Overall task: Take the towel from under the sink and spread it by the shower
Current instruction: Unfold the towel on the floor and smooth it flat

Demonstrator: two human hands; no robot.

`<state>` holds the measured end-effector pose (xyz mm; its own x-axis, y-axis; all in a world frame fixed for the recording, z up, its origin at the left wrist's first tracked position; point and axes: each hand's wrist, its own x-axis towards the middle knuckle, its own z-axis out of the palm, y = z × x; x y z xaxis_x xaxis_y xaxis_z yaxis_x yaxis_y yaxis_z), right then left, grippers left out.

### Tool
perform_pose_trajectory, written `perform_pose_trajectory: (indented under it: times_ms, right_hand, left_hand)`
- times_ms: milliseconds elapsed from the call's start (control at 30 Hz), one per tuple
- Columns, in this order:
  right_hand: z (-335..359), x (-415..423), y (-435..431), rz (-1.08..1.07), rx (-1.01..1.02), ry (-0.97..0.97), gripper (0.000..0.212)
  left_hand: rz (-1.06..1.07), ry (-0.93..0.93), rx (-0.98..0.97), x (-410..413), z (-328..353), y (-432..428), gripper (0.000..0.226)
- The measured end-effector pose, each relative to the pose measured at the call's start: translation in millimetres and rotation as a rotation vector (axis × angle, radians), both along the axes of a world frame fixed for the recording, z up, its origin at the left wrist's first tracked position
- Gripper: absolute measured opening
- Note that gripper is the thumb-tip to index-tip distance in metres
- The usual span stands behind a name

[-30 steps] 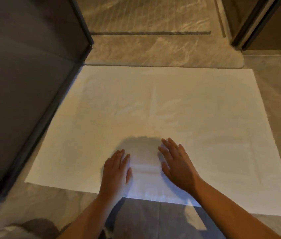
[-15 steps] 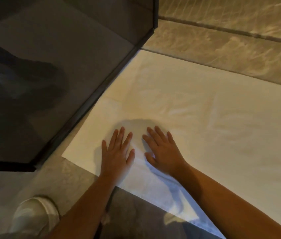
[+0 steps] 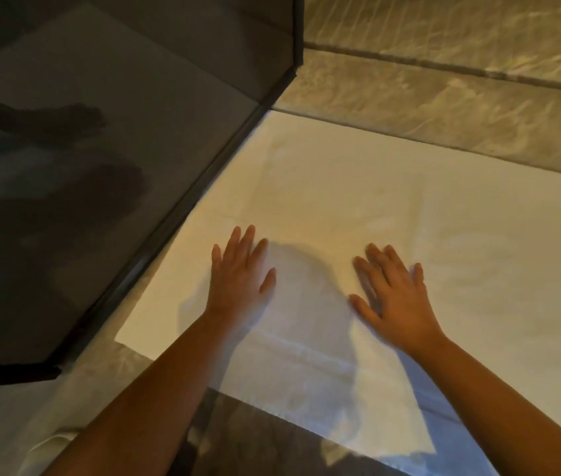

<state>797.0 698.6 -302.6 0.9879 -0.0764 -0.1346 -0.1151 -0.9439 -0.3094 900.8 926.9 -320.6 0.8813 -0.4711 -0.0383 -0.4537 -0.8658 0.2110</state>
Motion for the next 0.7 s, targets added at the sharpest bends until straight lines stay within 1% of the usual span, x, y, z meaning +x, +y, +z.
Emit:
perform_pose_trajectory:
  times_ms: [33,100,167,300,467,533,700]
  right_hand:
    - [-1,-6,-14,-0.06,-0.029,0.019,0.087]
    - [-3,-18,-34,-0.17,-0.058,0.068,0.083]
    - [-4,-26,-43,-0.214,-0.066,0.109,0.081]
    - [-11,-23,-39,-0.203,-0.112,0.162,0.086]
    - [-22,-12,-35,-0.196,-0.167,0.158,0.088]
    - [-21,-6,-30,-0.194,-0.156,0.172,0.085]
    - [-27,6,-17,-0.166,-0.177,0.168,0.07]
  left_hand:
    - [-0.041,0.028,0.045,6,-4,-11,0.054]
    - [-0.084,0.068,0.114,11,-13,-24,0.061]
    - [-0.059,0.068,0.128,11,-21,-26,0.063]
    - [-0.051,0.036,0.125,13,-28,-18,0.063]
    - [-0.035,0.023,0.09,19,-27,-10,0.063]
    - [-0.036,0.014,0.07,23,-27,-6,0.063]
    - [-0.035,0.016,0.059,37,-27,13,0.063]
